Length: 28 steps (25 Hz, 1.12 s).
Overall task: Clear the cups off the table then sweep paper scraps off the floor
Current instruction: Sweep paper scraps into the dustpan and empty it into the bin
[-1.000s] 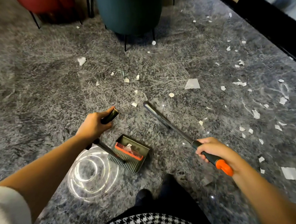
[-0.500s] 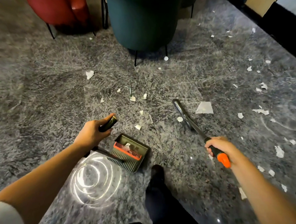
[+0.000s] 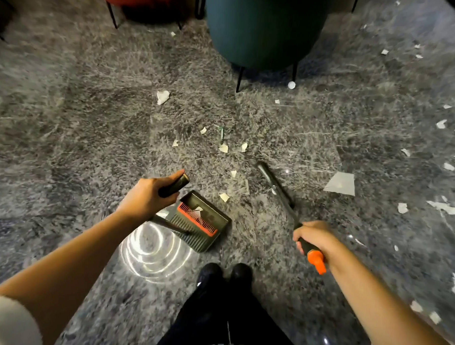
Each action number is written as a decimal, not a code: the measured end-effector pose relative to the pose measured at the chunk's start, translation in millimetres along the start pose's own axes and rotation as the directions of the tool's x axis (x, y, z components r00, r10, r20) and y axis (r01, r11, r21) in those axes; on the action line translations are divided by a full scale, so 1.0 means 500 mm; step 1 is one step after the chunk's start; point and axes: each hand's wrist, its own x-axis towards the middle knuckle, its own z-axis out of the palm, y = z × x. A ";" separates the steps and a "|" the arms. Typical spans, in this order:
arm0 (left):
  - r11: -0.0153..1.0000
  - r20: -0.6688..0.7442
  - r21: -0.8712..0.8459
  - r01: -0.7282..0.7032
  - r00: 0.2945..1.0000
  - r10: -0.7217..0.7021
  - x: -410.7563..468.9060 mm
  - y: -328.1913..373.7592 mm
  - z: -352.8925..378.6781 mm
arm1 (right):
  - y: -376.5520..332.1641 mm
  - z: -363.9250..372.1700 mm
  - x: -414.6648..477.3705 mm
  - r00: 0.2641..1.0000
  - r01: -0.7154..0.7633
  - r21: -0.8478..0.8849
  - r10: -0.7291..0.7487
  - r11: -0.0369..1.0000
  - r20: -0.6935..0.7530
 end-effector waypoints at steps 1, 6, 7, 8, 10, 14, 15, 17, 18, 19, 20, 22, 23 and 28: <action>1.000 0.009 0.006 0.006 1.000 -0.006 0.013 -0.001 -0.004 | -0.015 0.011 0.001 1.000 0.009 -0.010 -0.008 1.000 0.012; 1.000 0.015 0.023 -0.018 1.000 0.018 0.073 -0.005 -0.007 | -0.075 0.056 0.006 0.978 0.076 -0.174 -0.039 0.982 0.205; 1.000 0.020 0.012 -0.022 1.000 0.022 0.085 -0.008 -0.008 | -0.080 0.066 0.000 0.970 0.095 -0.198 -0.046 0.976 0.240; 1.000 0.023 0.000 -0.026 0.999 0.026 0.096 -0.013 -0.011 | -0.082 0.074 -0.008 0.961 0.110 -0.223 -0.047 0.969 0.271; 0.999 0.014 -0.017 -0.038 0.999 0.038 0.113 -0.026 -0.021 | -0.081 0.082 -0.027 0.943 0.130 -0.266 -0.036 0.955 0.332; 0.998 0.022 -0.046 -0.044 0.999 0.045 0.119 -0.054 -0.032 | -0.073 0.057 -0.073 0.904 0.101 -0.241 0.012 0.965 0.427; 0.998 0.022 -0.054 -0.044 0.999 0.045 0.118 -0.058 -0.033 | -0.073 0.044 -0.085 0.898 0.082 -0.208 0.018 0.975 0.439; 0.997 0.019 -0.071 -0.043 0.999 0.044 0.117 -0.065 -0.036 | -0.079 0.017 -0.107 0.895 0.049 -0.149 0.023 0.988 0.445; 0.997 0.020 -0.070 -0.045 0.999 0.046 0.116 -0.067 -0.039 | -0.084 0.006 -0.115 0.898 0.035 -0.120 0.022 0.992 0.439; 0.997 0.023 -0.064 -0.047 0.999 0.049 0.114 -0.070 -0.044 | -0.091 0.000 -0.121 0.903 0.028 -0.097 0.017 0.995 0.430; 0.997 0.029 -0.059 -0.045 0.998 0.047 0.113 -0.074 -0.048 | -0.103 -0.002 -0.126 0.909 0.028 -0.083 0.009 0.996 0.417; 0.997 0.041 -0.067 -0.025 0.999 0.027 0.112 -0.086 -0.061 | -0.134 0.006 -0.134 0.926 0.053 -0.091 -0.014 0.994 0.378; 0.997 0.040 -0.073 -0.020 0.999 0.023 0.113 -0.094 -0.071 | -0.152 0.013 -0.136 0.934 0.073 -0.102 -0.033 0.992 0.356; 0.996 0.038 -0.055 -0.073 0.996 0.075 0.146 -0.125 -0.108 | -0.247 0.032 -0.109 0.973 0.117 -0.068 -0.100 0.991 0.209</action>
